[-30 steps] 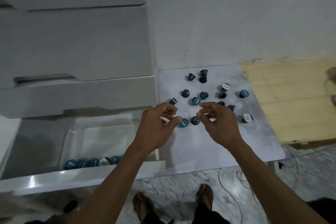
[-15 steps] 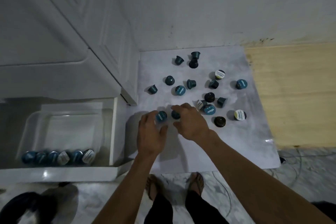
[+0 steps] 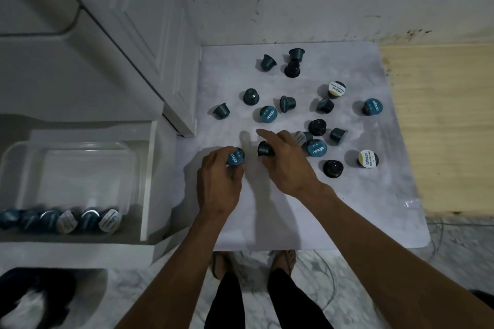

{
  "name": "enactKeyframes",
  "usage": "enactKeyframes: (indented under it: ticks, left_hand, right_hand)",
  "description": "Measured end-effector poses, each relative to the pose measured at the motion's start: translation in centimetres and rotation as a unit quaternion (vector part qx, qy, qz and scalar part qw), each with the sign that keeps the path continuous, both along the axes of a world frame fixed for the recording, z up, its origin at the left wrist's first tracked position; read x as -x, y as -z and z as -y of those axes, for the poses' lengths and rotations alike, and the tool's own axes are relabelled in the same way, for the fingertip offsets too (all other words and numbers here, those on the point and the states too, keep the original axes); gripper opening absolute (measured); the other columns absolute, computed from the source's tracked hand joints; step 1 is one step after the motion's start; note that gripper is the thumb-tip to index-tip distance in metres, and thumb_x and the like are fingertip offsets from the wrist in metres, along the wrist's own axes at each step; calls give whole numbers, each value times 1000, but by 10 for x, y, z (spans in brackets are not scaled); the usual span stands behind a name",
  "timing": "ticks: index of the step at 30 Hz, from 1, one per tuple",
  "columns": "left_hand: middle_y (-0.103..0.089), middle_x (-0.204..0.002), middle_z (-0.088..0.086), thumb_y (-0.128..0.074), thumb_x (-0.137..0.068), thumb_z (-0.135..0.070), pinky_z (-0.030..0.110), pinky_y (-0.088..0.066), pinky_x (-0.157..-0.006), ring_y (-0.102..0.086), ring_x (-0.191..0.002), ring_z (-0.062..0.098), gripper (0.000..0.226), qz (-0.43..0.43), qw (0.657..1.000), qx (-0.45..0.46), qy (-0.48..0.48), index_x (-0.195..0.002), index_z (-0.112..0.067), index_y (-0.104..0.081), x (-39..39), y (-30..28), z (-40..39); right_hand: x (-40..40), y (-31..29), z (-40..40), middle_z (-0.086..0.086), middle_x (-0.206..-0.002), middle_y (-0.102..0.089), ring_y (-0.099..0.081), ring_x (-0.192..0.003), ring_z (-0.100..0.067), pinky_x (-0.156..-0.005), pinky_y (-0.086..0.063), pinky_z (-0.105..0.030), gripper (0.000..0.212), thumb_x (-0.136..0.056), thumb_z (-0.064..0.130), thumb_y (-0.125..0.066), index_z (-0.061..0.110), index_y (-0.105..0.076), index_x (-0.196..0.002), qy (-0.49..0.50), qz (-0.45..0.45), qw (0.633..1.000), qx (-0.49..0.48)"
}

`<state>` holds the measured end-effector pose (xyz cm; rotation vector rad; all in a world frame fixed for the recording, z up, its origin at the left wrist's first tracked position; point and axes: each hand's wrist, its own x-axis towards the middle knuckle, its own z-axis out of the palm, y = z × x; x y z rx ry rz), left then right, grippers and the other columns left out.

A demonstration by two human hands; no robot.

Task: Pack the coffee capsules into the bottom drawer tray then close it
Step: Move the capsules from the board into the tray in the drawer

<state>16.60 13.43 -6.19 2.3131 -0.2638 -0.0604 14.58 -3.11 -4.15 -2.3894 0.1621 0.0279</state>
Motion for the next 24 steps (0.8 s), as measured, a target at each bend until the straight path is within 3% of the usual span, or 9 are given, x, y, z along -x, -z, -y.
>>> enactKeyframes:
  ticks: [3,9,15,21,24]
  left_hand:
    - [-69,-107,9,-75,-82,-13,45,-54,-88,-64,-99,25,30,14,1000,19,-2,-109,-6,-64,1,5,-2]
    - [-69,-105,6,-74,-83,-18,45,-53,-84,-63,-96,24,28,60,997,43,-10,-108,-9,-64,4,15,-4]
    - [-69,-107,7,-76,-82,-17,43,-54,-85,-63,-98,23,30,93,994,58,-21,-109,-9,-64,9,19,-5]
    - [-70,-106,8,-76,-82,-19,43,-55,-86,-64,-98,24,30,91,992,81,-32,-107,-8,-65,8,20,-2]
    - [-70,-106,7,-76,-82,-17,40,-55,-86,-65,-98,21,28,80,992,99,-26,-106,-7,-66,11,5,-3]
  right_hand:
    - [10,15,1,-10,-106,-54,-53,-94,-26,-79,-50,-39,39,-89,15,-63,14,-58,-128,-1,46,999,24]
    - [24,34,-4,-6,-100,-66,-59,-92,-23,-77,-52,-35,18,-85,17,-72,10,-66,-100,79,155,985,3]
    - [32,44,-7,-6,-106,-69,-62,-97,-23,-85,-51,-29,25,-82,19,-77,7,-68,-101,119,200,973,7]
    - [30,41,-8,-7,-101,-71,-63,-89,-25,-80,-53,-33,25,-80,19,-79,5,-69,-98,126,212,969,9]
    - [32,28,-8,-8,-99,-71,-65,-89,-25,-82,-51,-22,24,-80,19,-78,4,-69,-97,144,204,968,-31]
